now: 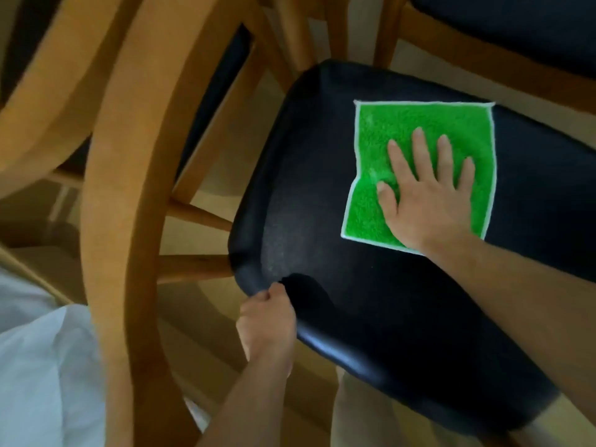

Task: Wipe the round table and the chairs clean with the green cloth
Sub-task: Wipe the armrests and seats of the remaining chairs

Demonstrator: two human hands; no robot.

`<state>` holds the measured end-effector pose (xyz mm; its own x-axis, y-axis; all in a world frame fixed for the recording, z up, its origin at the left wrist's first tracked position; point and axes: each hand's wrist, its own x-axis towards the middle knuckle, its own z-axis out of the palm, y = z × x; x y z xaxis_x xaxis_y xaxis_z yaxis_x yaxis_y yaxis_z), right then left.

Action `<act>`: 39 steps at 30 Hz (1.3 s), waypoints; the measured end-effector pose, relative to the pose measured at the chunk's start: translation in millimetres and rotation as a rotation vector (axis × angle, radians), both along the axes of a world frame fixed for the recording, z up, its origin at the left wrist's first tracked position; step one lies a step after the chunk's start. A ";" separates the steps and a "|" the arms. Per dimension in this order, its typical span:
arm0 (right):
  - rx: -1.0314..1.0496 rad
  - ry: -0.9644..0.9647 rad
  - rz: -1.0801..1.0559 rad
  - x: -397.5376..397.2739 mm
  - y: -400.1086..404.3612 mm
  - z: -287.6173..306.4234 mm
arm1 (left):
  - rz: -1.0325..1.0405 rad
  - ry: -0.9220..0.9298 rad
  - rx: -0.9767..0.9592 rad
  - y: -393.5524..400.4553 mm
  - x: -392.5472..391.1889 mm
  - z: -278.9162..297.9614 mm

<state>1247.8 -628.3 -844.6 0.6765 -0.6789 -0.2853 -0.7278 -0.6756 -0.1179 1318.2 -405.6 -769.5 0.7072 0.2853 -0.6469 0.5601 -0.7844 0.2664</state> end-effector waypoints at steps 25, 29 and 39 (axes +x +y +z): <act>0.022 -0.128 0.113 159.9 43.4 3.2 | 0.320 -0.211 -0.228 -11.6 22.1 16.9; 0.102 -0.142 0.340 133.1 113.4 9.2 | 0.286 -0.303 -0.278 -22.1 29.9 17.6; 0.218 0.192 1.041 -96.9 141.6 20.8 | 0.053 -0.193 -0.125 -8.8 2.1 19.3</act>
